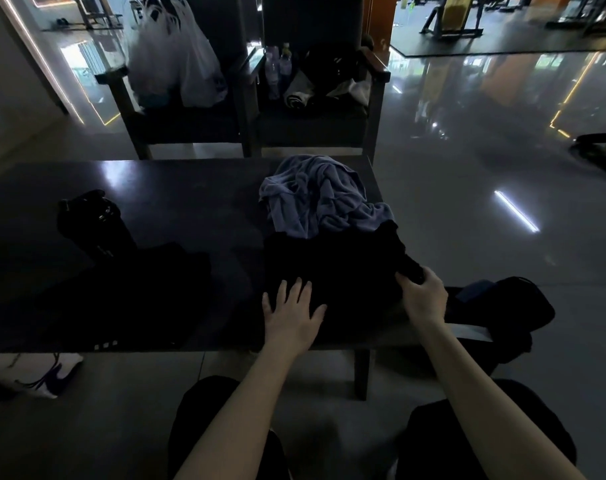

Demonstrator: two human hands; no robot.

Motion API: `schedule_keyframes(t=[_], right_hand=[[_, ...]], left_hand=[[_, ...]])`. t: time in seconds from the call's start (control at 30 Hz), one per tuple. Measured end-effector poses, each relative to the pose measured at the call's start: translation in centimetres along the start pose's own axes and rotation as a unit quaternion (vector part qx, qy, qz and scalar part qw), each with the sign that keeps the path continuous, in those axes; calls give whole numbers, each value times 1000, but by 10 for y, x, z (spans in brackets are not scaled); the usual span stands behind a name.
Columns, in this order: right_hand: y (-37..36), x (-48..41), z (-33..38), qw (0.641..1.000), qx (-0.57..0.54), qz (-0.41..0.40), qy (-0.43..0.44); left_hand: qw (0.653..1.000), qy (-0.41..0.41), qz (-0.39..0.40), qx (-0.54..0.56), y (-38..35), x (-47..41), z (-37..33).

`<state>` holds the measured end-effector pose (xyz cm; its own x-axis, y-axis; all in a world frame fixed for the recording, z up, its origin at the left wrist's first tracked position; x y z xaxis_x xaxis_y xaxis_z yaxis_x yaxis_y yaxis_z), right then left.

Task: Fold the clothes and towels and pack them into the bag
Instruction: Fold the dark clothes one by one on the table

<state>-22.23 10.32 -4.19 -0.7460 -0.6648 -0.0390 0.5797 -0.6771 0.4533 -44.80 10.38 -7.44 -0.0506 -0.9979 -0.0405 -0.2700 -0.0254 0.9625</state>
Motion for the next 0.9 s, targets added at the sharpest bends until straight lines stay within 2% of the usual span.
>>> schedule_keyframes(t=[0.1, 0.2, 0.27, 0.37, 0.5, 0.63, 0.77, 0.9], right_hand=[[-8, 13, 24, 994, -76, 24, 75], [-24, 28, 42, 979, -72, 59, 184], [-33, 39, 46, 961, -18, 94, 260], [-45, 52, 33, 931, 73, 153, 323], [-52, 54, 13, 915, 107, 185, 342], [-51, 48, 9, 914, 111, 186, 342], [-50, 46, 7, 898, 124, 193, 375], [-44, 44, 5, 895, 146, 163, 388]], left_hand=[[1000, 21, -6, 1, -6, -4, -10], [998, 39, 17, 51, -8, -9, -16], [986, 54, -35, 153, -6, -9, -13], [936, 113, -96, 319, 4, -2, 3], [949, 96, -84, 287, 14, 3, 16], [962, 69, -75, 254, 16, 2, 16], [972, 26, -86, 216, 13, 4, 16], [989, -73, -103, 70, 11, 7, 9]])
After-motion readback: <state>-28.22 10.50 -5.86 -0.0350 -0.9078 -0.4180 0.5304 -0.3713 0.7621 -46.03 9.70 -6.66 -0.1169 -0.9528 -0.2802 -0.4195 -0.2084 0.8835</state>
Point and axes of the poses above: each hand's wrist, its own x-axis away from the middle knuckle, its own y-axis out of the back of the hand, z = x × y, the point moved 3 cm from there along -x, towards the middle knuckle, and after that the axes turned 15 degrees about -z, right-handed, at the moved point
